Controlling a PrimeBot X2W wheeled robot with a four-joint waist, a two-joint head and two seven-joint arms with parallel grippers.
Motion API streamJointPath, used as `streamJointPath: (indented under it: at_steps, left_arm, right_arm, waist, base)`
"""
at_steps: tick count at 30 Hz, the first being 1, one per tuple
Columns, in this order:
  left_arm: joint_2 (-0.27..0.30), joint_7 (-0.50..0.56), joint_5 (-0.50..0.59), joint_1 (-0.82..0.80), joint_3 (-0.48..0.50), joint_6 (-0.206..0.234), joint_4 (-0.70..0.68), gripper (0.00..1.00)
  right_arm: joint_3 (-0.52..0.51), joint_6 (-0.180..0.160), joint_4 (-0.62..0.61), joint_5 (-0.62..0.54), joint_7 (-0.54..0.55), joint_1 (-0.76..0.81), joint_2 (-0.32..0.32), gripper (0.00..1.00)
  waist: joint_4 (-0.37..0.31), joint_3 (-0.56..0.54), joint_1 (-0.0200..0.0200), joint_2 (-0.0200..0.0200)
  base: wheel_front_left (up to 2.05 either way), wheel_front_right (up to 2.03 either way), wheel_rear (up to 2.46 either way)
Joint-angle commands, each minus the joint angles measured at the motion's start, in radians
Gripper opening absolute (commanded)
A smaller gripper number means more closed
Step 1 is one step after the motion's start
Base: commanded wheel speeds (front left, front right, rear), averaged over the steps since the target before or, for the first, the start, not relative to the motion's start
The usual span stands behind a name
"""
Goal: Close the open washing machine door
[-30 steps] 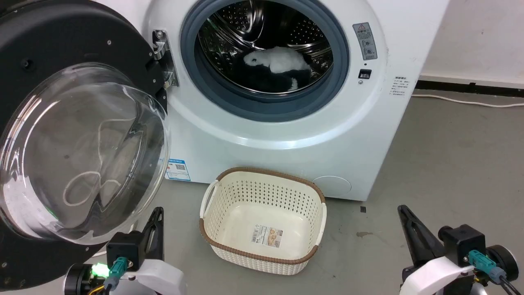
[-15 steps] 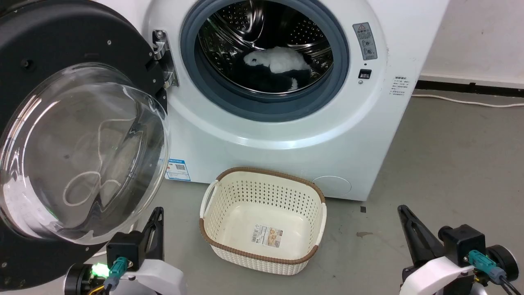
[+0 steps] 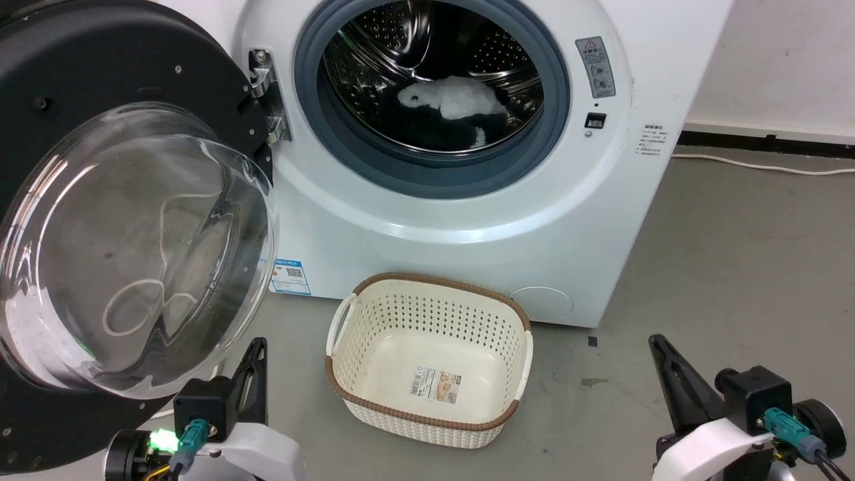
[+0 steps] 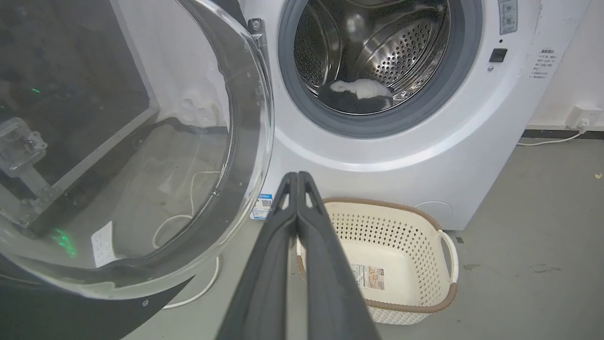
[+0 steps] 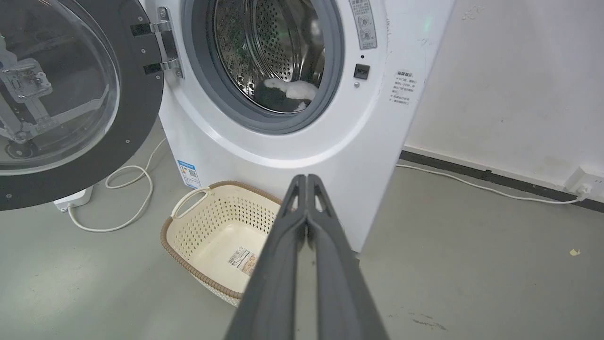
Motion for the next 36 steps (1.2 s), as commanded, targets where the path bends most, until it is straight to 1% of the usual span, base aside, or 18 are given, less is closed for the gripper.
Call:
streamJointPath:
  at_steps: [1,2,14,21,29,36]
  left_arm:
    - [-0.001,0.000,0.003,-0.015,0.001,0.003,-0.004,0.00]
    - [0.000,0.000,0.000,0.000,0.000,0.000,0.000,1.00]
    - [0.000,-0.020,-0.005,0.003,-0.001,-0.003,-0.001,1.00]
    - [0.000,-0.035,-0.008,0.005,0.000,-0.005,-0.004,1.00]
    - [0.000,-0.051,-0.011,0.008,-0.002,-0.009,-0.005,1.00]
    - [0.001,-0.066,-0.010,0.010,-0.005,-0.015,-0.005,1.00]
  right_arm:
    - [0.000,0.001,-0.005,-0.008,0.000,-0.012,0.002,0.00]
    - [0.000,0.000,0.000,0.001,0.000,0.000,0.000,1.00]
    - [-0.007,0.000,0.003,0.004,-0.020,0.000,0.000,1.00]
    - [-0.008,0.000,0.004,0.010,-0.034,0.005,0.000,1.00]
    - [-0.003,0.000,0.013,0.018,-0.051,0.008,0.000,1.00]
    - [0.007,0.000,0.025,0.018,-0.066,0.012,0.000,1.00]
  waist:
    - [0.000,0.000,0.0000,-0.0001]
    - [0.000,0.000,0.0000,-0.0001]
    - [0.004,0.000,0.0000,-0.0001]
    - [0.021,-0.001,0.0000,-0.0001]
    - [0.064,-0.005,0.0000,-0.0001]
    - [0.120,-0.010,0.0000,-0.0001]
  base:
    - [0.00,0.00,0.00]
    - [0.00,0.00,0.00]
    - [0.00,0.00,0.00]
    - [0.00,0.00,0.00]
    - [0.00,0.00,0.00]
    - [0.00,0.00,0.00]
